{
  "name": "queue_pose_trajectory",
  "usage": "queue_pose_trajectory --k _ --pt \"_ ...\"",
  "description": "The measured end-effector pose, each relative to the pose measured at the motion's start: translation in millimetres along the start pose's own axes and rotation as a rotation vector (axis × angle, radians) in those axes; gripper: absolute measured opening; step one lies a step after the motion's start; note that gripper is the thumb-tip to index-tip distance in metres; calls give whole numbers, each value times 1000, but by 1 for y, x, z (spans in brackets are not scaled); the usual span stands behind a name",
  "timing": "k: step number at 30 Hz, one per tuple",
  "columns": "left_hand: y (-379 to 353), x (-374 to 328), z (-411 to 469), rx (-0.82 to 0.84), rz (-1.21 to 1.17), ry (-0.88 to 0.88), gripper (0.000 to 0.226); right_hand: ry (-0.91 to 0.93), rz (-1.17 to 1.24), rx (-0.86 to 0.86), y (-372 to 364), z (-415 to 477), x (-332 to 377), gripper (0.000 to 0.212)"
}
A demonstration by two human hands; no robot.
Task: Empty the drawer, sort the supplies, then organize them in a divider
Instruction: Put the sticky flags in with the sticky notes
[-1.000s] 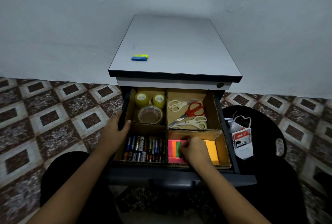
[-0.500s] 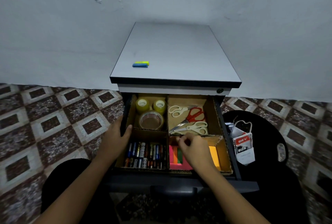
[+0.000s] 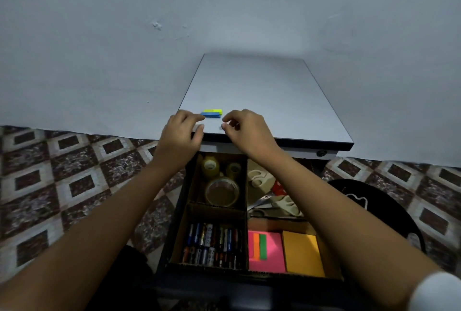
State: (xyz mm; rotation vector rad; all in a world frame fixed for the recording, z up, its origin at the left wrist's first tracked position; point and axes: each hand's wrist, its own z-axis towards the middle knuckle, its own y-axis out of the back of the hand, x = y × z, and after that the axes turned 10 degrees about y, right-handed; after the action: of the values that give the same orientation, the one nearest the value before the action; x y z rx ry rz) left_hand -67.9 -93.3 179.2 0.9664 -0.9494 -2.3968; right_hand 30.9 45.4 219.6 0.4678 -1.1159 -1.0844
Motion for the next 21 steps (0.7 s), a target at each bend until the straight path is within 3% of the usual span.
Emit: queue_pose_trajectory --k 7,15,21 --pt "-12 13 39 247 156 180 36 18 -146 110 -23 31 -28 36" --pt "-22 10 44 248 263 204 41 38 -268 187 -36 48 -36 37" --pt "-21 11 43 245 193 161 32 44 -173 114 -35 48 -36 28"
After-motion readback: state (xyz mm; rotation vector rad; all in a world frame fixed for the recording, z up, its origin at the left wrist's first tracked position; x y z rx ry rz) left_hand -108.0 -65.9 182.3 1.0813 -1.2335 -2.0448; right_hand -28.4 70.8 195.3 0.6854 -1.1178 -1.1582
